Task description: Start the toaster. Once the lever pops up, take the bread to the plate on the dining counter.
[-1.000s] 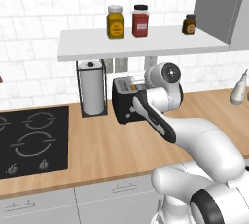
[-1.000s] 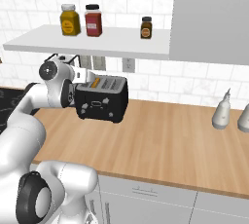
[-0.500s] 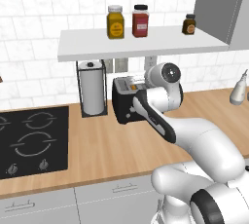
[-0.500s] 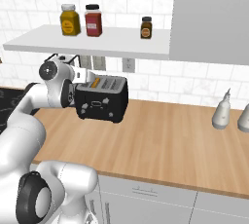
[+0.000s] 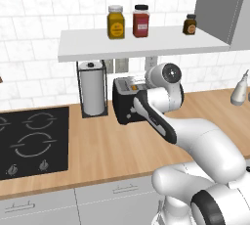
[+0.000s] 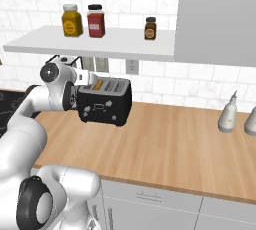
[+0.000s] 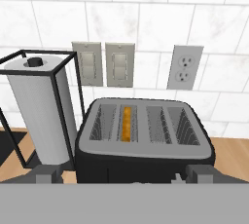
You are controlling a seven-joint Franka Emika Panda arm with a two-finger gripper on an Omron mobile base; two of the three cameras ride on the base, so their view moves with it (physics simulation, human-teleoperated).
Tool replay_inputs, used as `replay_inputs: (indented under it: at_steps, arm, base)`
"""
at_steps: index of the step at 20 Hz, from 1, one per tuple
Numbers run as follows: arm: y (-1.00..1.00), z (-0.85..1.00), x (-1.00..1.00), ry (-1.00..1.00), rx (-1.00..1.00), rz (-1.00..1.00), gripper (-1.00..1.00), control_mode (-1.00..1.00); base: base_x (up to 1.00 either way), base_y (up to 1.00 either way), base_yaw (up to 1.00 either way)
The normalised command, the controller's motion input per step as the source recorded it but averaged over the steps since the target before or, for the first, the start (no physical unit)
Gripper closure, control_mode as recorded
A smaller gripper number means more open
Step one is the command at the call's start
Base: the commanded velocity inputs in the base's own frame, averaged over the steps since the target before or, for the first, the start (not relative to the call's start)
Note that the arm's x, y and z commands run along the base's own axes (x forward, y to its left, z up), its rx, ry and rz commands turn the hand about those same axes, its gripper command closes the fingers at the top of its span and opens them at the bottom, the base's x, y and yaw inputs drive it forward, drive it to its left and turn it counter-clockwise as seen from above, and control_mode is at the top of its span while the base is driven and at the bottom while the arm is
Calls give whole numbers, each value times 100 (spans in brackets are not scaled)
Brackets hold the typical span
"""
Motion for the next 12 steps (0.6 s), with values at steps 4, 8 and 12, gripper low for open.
replay_inputs:
  at_steps: [4,8,12]
  arm:
    - [0,0,0,0,0,0,-100,-100]
    - [0,0,0,0,0,0,-100,-100]
    - [0,0,0,0,0,0,-100,-100]
  base:
    - [0,0,0]
    - [0,0,0]
    - [0,0,0]
